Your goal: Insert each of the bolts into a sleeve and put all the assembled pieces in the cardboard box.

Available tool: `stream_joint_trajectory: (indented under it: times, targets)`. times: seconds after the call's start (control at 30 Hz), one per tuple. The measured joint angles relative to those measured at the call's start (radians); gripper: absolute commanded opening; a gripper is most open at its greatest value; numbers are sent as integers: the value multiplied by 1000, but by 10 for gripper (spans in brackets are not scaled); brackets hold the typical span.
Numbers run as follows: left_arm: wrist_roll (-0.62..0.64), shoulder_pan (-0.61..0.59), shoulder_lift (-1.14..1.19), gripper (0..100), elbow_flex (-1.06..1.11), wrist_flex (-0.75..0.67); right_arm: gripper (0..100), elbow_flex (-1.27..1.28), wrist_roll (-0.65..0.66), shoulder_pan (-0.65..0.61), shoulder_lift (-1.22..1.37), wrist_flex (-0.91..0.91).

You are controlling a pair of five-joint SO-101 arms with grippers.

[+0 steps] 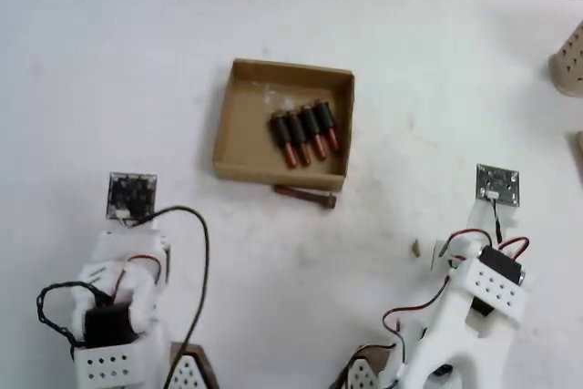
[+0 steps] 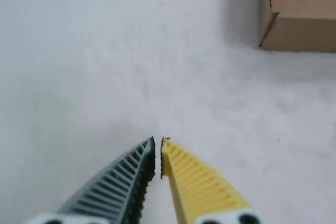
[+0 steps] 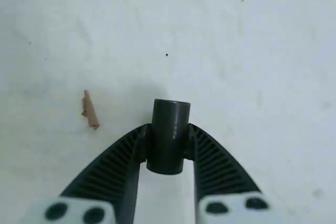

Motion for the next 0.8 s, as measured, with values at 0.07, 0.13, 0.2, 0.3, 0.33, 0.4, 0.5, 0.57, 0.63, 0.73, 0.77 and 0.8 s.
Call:
stream_joint_trajectory:
  times: [0.07, 0.13, 0.2, 0.3, 0.33, 0.4, 0.5, 0.57, 0.63, 0.73, 0.77, 0.8]
  targets:
    - [0, 18, 17, 60, -21, 0, 17, 0, 0, -2, 0, 0]
    - [0, 21, 69, 60, -69, 0, 17, 0, 0, -2, 0, 0]
    - [0, 21, 169, 60, -143, 0, 17, 0, 2, -2, 0, 0]
    - [0, 48, 353, 61, -282, 0, 17, 0, 2, -2, 6, 0]
    - [0, 63, 419, 61, -327, 0, 17, 0, 2, -2, 6, -5]
    - [0, 104, 546, 62, -404, 0, 17, 5, 2, 0, 6, -23]
    - [-20, 196, 690, 63, -480, 0, 17, 14, 2, 0, 6, -43]
    - [-75, 272, 776, 86, -517, 0, 17, 15, 2, 0, 9, -46]
    - [-155, 350, 859, 133, -554, 0, 17, 15, 2, 0, 9, -46]
    - [-296, 442, 973, 204, -621, 0, 17, 15, 2, 0, 9, -46]
    - [-333, 463, 1010, 221, -641, 0, 17, 15, 2, 0, 9, -46]
    - [-362, 486, 1046, 232, -661, 0, 17, 15, 2, 0, 9, -46]
